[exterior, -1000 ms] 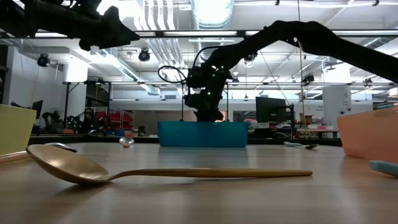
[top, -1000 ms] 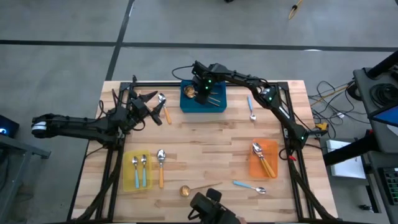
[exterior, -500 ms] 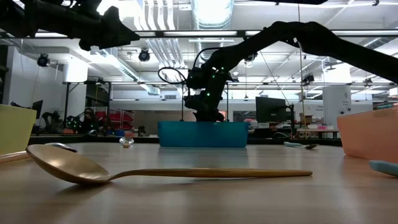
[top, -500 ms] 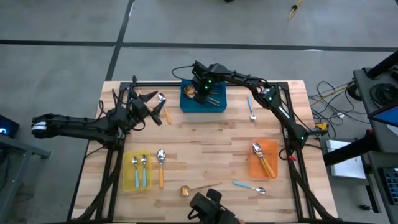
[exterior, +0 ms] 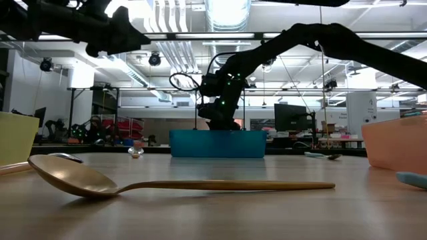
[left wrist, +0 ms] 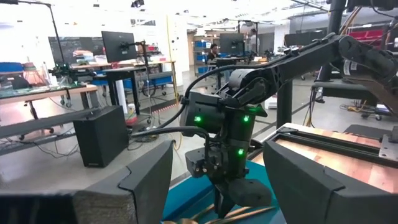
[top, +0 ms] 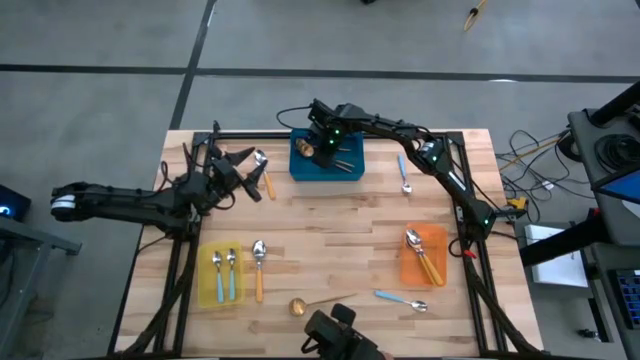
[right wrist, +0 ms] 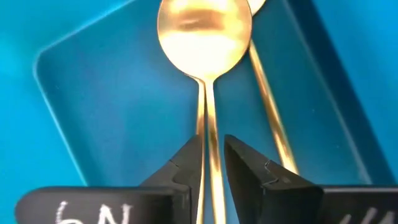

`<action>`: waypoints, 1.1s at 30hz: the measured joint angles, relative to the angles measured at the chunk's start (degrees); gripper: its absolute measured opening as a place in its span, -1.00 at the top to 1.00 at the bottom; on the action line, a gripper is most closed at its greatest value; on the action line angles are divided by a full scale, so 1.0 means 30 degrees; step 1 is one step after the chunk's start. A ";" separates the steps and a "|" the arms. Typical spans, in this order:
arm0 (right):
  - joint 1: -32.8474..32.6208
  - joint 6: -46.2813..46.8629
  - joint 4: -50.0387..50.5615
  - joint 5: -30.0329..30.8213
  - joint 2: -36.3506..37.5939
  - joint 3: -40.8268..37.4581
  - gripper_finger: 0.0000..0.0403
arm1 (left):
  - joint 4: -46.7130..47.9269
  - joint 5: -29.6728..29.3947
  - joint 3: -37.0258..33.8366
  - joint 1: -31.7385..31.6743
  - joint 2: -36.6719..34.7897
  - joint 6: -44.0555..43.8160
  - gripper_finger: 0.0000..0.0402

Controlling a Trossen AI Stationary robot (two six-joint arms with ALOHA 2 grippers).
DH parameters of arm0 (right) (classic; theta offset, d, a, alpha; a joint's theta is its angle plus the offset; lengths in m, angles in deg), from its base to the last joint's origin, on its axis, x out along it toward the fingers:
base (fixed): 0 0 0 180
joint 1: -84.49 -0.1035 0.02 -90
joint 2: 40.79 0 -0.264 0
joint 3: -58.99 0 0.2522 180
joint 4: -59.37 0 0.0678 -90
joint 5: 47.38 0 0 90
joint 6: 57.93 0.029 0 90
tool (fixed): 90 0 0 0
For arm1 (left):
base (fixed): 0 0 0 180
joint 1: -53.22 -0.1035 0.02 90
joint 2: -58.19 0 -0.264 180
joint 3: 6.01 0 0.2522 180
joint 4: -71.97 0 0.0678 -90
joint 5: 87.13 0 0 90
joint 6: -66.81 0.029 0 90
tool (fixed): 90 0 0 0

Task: Sort silverware by color (type)
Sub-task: Put the orange spoon into the orange bin

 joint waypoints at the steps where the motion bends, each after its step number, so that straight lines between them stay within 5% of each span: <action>1: -0.0007 0.0003 -0.0025 0.0000 0.0000 -0.0007 0.68 | 0.0003 0.0004 0.0000 0.0000 0.0055 -0.0118 -0.16; 15: -0.1102 0.0198 0.0061 -0.0003 0.1633 -0.0022 0.71 | 0.4038 0.0313 0.0000 0.0022 0.0314 -0.4737 -0.16; 33: -0.4429 -0.1223 -0.2266 -0.0007 0.4555 -0.1255 0.72 | 0.9193 0.5087 0.0000 0.0175 0.0315 -1.1861 -0.16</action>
